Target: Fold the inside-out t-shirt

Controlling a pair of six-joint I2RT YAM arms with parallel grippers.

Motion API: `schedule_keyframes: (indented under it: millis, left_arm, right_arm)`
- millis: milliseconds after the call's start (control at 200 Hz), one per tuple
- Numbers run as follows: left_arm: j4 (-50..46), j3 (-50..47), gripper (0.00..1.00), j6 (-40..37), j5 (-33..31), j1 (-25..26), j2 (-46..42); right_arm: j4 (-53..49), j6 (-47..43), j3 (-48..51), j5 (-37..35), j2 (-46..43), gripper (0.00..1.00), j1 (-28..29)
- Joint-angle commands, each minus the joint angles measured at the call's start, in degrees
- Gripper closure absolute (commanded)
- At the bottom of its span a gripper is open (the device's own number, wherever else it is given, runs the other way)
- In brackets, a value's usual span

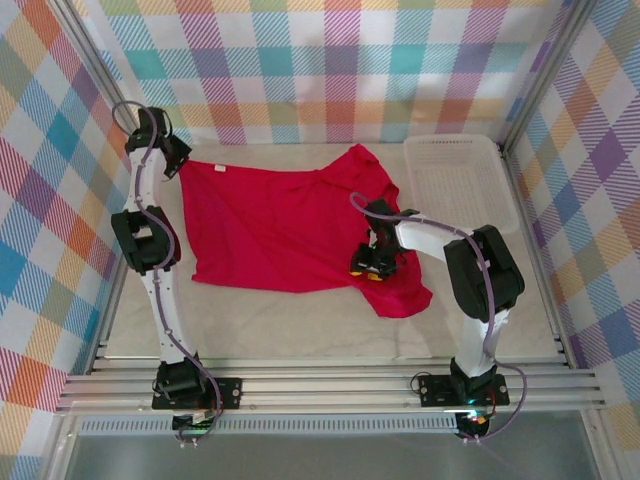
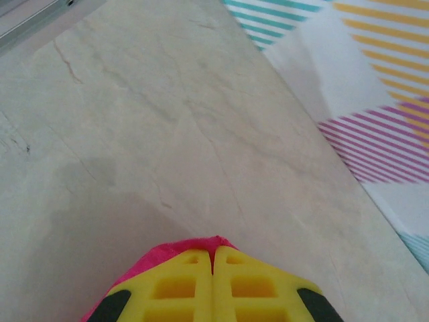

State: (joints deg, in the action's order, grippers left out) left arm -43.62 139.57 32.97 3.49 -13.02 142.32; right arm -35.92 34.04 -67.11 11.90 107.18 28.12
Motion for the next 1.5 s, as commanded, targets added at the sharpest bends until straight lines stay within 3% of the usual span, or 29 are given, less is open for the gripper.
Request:
schedule_keyframes:
  millis: [0, 50, 150, 215, 290, 385, 550, 740, 890, 1060, 1185, 1265, 1315, 1400, 1500]
  left_arm:
    - [5.0, 2.1, 1.0, 4.3, 1.0, -2.3, 1.4]
    - [5.6, 2.4, 1.0, 4.3, 2.8, -2.6, 2.0]
    - [2.5, 2.9, 0.79, 2.6, 4.5, -2.6, 2.0]
    - [-1.2, 2.0, 0.57, 0.8, 2.5, -2.0, 0.3]
    - [-4.2, -2.0, 0.5, -2.5, -2.3, -0.4, -4.0]
    - [-2.1, -15.3, 0.49, -5.9, -6.2, 3.7, -14.3]
    - [9.8, -41.5, 0.49, -6.7, 3.3, 12.9, -29.0]
    - [16.4, -56.2, 0.52, -3.3, 11.7, 16.7, -28.2]
    - [13.8, -60.7, 0.54, -4.8, 9.5, 15.7, -27.6]
    - [14.8, -71.4, 0.56, -3.5, 10.7, 12.6, -31.9]
    - [22.4, -84.6, 0.56, 2.8, 14.9, 14.0, -38.8]
    - [29.0, -92.7, 0.56, 9.7, 15.9, 18.4, -43.3]
    - [33.3, -97.1, 0.56, 14.1, 16.0, 22.9, -45.9]
    - [37.2, -100.5, 0.57, 20.5, 15.4, 32.1, -49.4]
    - [37.6, -98.0, 0.56, 24.0, 14.3, 42.5, -52.4]
  right_arm:
    - [-8.3, 0.1, 3.0, -5.1, 1.5, 0.59, -0.3]
    - [-8.8, 0.0, 2.7, -5.3, 0.8, 0.58, -0.3]
    - [-9.5, -0.2, -0.2, -4.0, -1.0, 0.55, -0.1]
    - [-10.6, -0.4, -4.5, -3.1, -2.0, 0.53, 0.6]
    - [-11.3, -0.7, -9.9, -1.7, -2.4, 0.48, 1.4]
    - [-10.5, -0.3, -14.1, 0.7, -2.2, 0.41, 1.6]
    - [-8.1, 1.3, -15.6, 1.5, 0.5, 0.38, 1.6]
    - [-6.2, 2.1, -16.1, 0.1, 6.3, 0.38, 1.6]
    - [-3.9, 2.1, -21.6, -2.3, 13.5, 0.39, 1.5]
    - [-9.8, -0.3, -44.5, -4.8, 29.9, 0.4, 1.4]
    - [-18.5, -2.1, -71.4, -4.4, 45.6, 0.4, 1.3]
    - [-23.3, -2.8, -92.2, -1.5, 56.1, 0.39, 0.9]
    - [-21.9, -2.2, -98.1, 1.2, 59.1, 0.38, 0.6]
    - [-13.7, -1.0, -91.8, 5.7, 55.2, 0.36, -0.2]
    - [-9.8, -4.6, -84.1, 5.8, 47.6, 0.32, -0.5]
